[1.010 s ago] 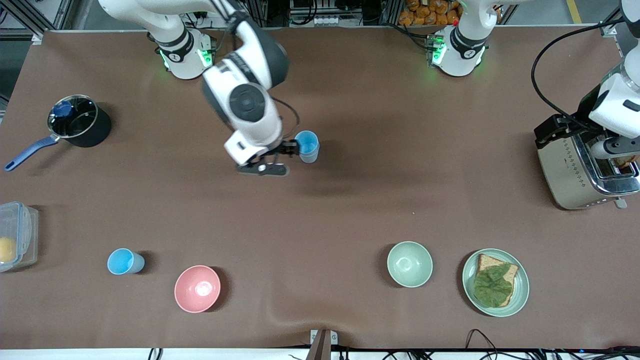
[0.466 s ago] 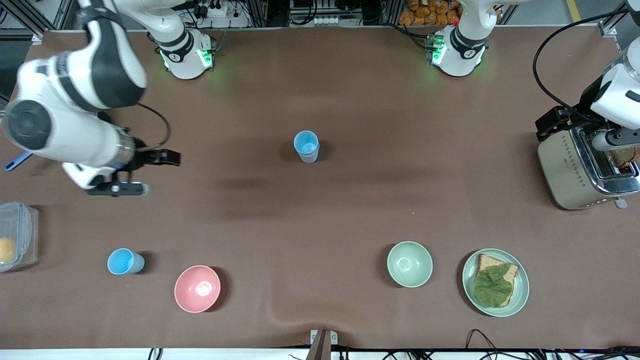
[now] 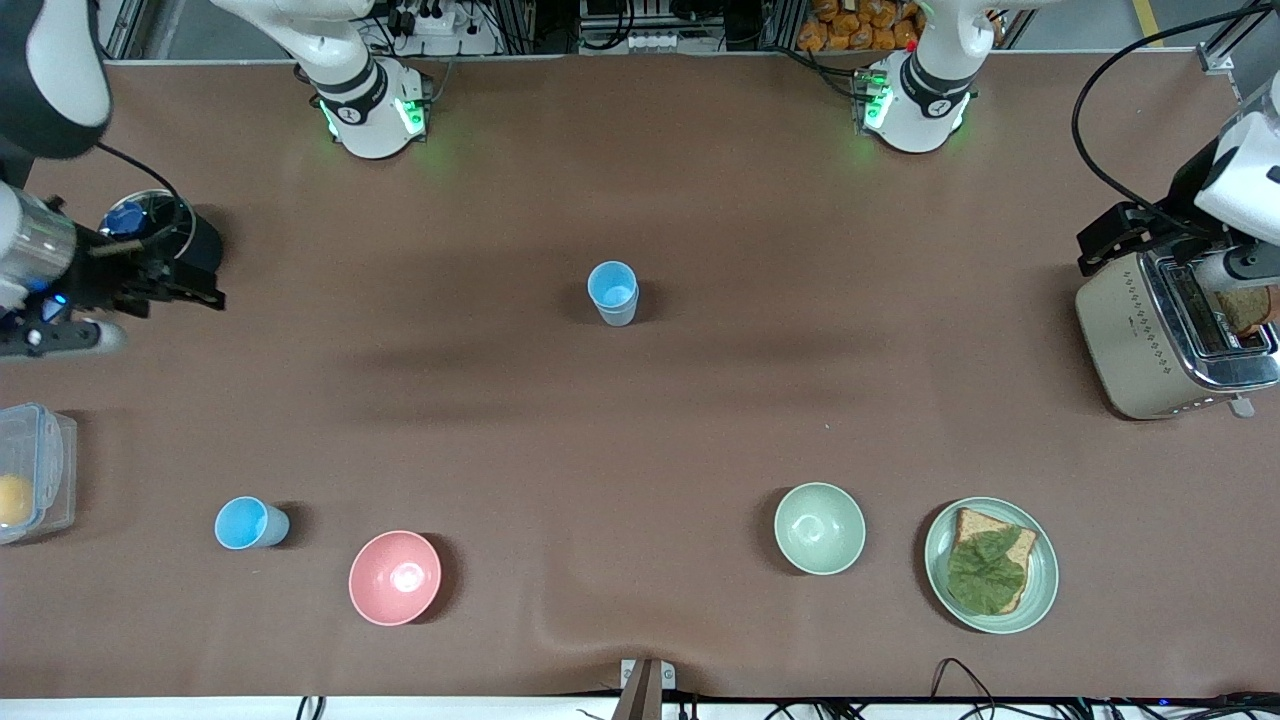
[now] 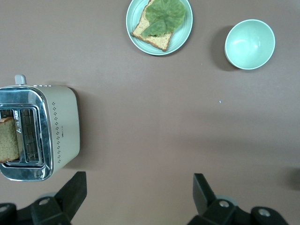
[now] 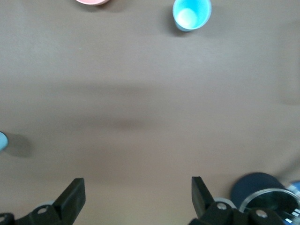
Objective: Stack blue cups with both arms
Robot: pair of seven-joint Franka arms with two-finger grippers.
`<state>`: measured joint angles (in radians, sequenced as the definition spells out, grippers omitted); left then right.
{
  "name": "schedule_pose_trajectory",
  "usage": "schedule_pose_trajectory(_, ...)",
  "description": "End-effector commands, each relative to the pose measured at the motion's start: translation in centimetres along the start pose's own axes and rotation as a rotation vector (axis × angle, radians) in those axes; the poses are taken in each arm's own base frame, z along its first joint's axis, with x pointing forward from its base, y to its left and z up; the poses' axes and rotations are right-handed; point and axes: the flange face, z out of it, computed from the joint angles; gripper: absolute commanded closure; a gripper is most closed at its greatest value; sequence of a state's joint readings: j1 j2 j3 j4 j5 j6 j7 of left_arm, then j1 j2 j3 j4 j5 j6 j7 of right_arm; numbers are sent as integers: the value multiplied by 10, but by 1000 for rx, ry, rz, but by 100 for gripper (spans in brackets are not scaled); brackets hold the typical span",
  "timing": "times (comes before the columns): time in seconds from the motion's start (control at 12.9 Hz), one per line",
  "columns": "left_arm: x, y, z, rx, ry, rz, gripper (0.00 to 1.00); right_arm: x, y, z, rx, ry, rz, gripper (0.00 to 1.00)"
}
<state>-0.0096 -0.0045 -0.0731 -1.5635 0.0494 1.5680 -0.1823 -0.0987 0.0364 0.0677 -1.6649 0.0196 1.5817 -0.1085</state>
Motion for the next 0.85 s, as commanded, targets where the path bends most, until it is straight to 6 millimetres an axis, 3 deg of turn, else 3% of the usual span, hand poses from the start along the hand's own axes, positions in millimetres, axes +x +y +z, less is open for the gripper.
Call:
schedule_pose_trajectory(0.0,-2,-6,-7,-20,-13,30,0,-33,-16,-24,-50,-9,-32,0)
schedule_pose_trajectory(0.47,-6,-5,-10,-22,-53,52,0,-35,-24,-35,-50,0,-69,0)
schedule_pose_trajectory(0.78,-8,-2,-12,-29,-82,55,0,-41,1,-44,-3,-5,-44,0)
